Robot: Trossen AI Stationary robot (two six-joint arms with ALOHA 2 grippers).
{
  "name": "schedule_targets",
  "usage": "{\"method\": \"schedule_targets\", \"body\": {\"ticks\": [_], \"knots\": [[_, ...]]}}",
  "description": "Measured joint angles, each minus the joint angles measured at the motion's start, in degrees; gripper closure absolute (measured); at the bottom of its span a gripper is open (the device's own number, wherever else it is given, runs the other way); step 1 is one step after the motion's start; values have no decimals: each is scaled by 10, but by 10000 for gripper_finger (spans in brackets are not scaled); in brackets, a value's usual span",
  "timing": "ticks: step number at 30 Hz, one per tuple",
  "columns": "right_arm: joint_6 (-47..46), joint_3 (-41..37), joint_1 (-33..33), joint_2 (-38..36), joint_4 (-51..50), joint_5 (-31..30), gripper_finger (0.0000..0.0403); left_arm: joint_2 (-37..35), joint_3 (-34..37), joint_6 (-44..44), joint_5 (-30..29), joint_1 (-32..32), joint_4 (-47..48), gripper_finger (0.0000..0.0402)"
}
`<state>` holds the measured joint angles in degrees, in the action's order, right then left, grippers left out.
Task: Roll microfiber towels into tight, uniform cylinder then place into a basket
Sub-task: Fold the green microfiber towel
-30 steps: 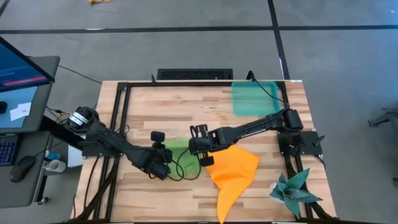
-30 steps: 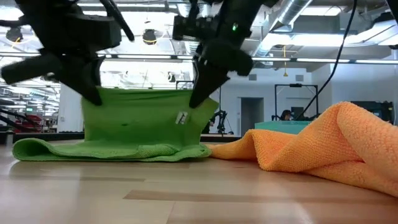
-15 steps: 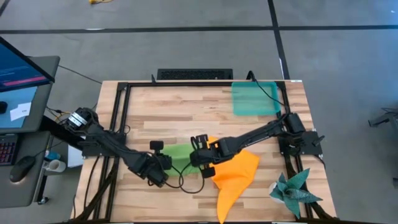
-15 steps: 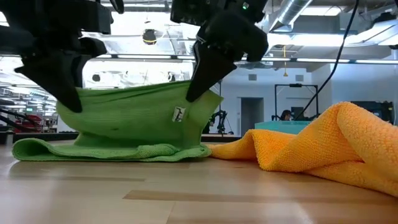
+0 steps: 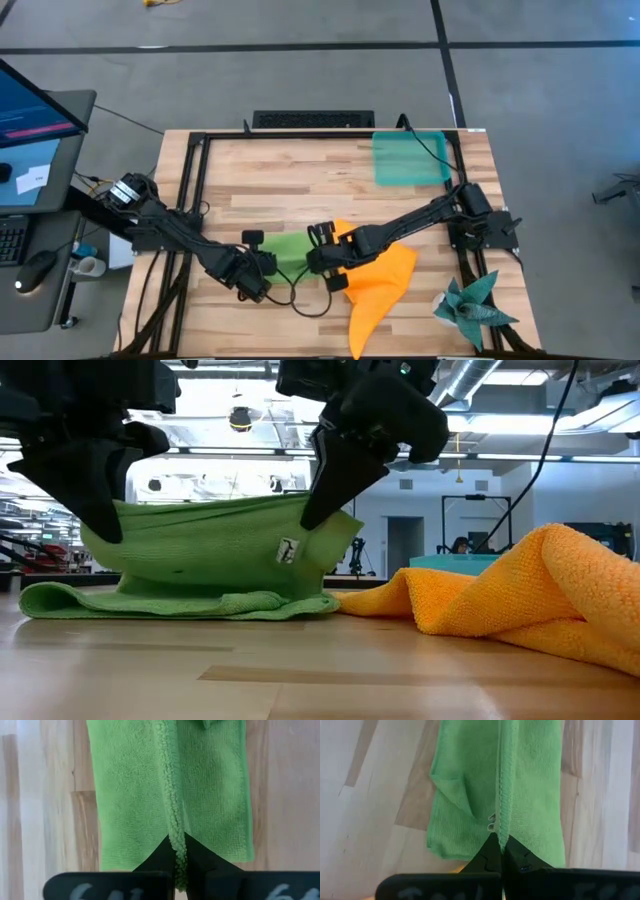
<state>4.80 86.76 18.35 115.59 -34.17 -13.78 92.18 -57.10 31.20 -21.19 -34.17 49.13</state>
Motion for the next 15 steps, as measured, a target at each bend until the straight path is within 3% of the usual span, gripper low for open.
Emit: {"method": "schedule_targets", "body": {"ticks": [15], "knots": [[17,0,0,0,1,34,394,0,2,-3,29,0,7,387]]}}
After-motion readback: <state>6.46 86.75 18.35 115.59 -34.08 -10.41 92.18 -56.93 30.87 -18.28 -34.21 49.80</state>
